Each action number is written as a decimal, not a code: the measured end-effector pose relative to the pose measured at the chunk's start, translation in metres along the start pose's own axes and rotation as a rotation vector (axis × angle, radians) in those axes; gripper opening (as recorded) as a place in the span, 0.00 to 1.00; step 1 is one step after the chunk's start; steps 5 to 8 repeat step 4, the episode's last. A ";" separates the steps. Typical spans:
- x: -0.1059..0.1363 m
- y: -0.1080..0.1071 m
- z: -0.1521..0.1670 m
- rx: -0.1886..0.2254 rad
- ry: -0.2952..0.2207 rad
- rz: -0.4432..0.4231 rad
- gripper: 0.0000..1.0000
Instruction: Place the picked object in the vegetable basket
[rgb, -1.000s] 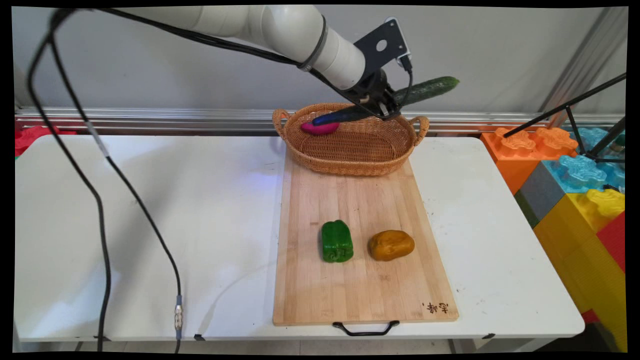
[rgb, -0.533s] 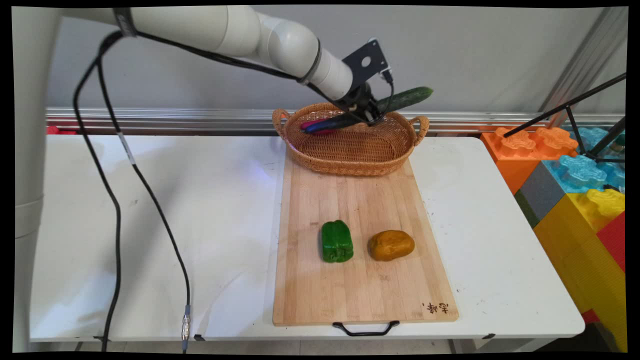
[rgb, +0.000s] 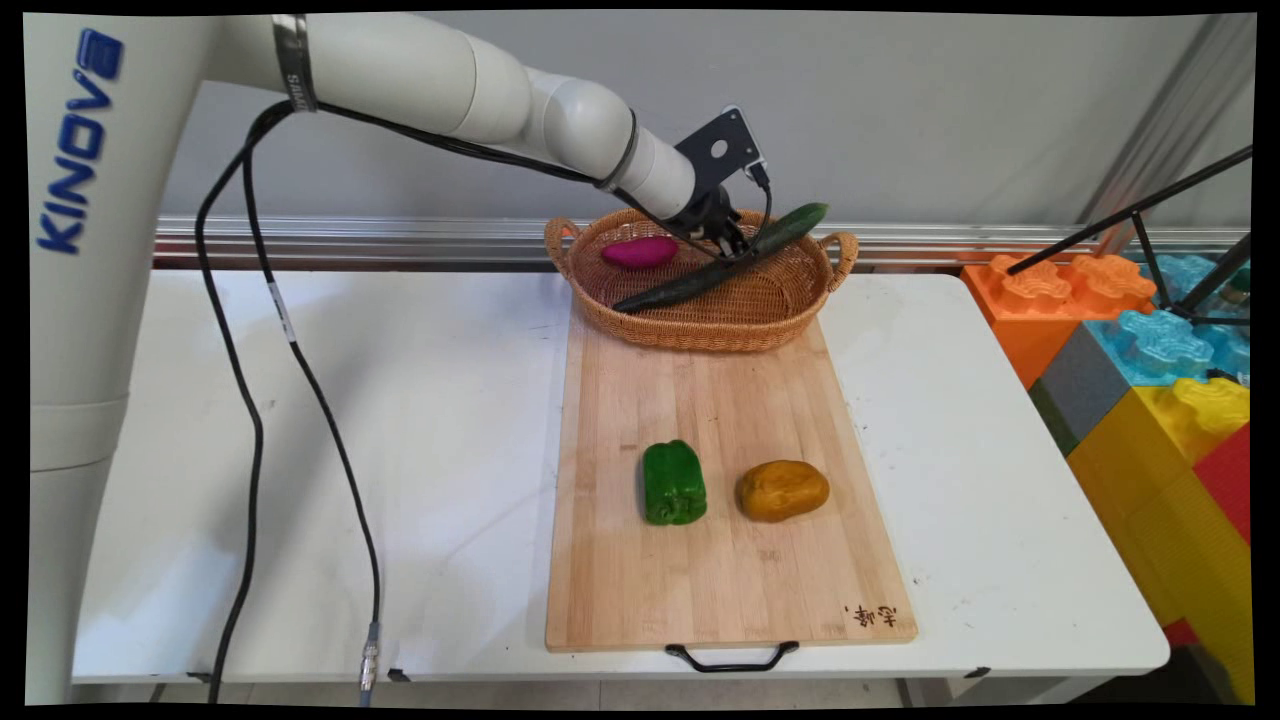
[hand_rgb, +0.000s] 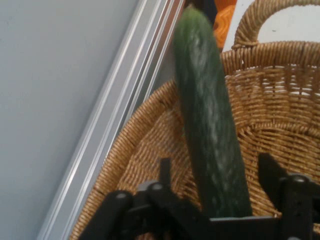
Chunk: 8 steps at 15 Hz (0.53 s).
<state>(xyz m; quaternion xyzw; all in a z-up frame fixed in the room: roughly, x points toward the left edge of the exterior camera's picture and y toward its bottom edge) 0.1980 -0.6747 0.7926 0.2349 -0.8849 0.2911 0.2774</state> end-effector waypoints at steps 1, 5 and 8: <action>-0.001 0.001 0.000 -0.004 -0.004 -0.004 1.00; 0.001 0.012 -0.009 -0.022 -0.008 -0.012 1.00; 0.001 0.012 -0.009 -0.022 -0.008 -0.012 1.00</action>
